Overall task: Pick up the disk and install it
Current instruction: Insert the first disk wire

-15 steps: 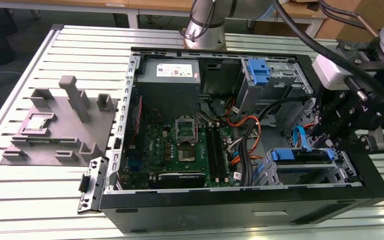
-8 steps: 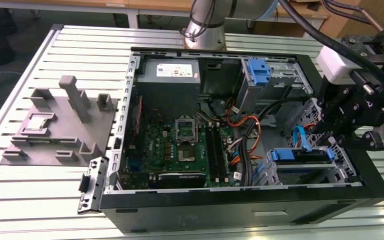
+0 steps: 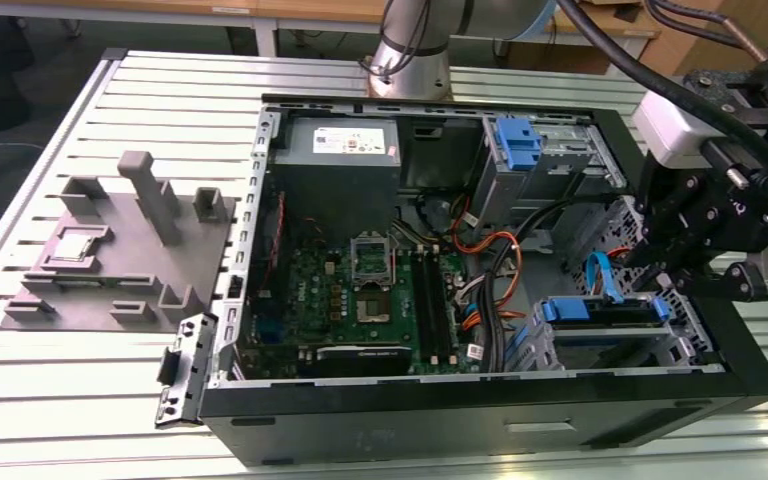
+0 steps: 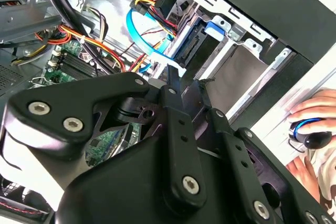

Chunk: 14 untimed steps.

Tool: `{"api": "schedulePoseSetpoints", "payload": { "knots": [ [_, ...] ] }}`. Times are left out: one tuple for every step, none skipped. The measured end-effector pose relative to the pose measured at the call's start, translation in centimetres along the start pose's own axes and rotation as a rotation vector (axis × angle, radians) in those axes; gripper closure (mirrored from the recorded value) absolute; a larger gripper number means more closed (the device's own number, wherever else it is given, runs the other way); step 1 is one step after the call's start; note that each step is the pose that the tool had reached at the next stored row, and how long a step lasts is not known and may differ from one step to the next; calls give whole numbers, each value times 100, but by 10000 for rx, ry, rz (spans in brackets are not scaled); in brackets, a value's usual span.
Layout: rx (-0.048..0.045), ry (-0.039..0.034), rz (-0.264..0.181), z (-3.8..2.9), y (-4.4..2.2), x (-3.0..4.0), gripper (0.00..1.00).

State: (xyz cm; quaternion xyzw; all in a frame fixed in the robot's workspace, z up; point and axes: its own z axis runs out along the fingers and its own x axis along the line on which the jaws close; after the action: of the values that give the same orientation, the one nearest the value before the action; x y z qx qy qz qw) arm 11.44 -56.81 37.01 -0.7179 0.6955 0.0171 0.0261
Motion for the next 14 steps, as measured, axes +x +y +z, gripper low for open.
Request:
{"api": "schedulePoseSetpoints", "payload": {
  "knots": [
    [2,0,22,0,-1,0,71],
    [3,2,49,0,-4,0,71],
    [5,4,76,-1,-9,0,71],
    [6,4,103,-1,-12,0,71],
    [8,3,127,0,-13,0,71],
    [8,2,130,1,-13,0,71],
    [9,2,132,1,-13,0,71],
    [9,2,137,1,-14,0,71],
    [9,2,137,1,-13,0,71],
    [9,2,138,1,-14,0,71],
    [9,2,138,1,-13,0,71],
    [9,2,138,1,-14,0,71],
    [9,2,139,1,-14,0,71],
    [9,2,139,1,-13,0,71]
  ]
}}
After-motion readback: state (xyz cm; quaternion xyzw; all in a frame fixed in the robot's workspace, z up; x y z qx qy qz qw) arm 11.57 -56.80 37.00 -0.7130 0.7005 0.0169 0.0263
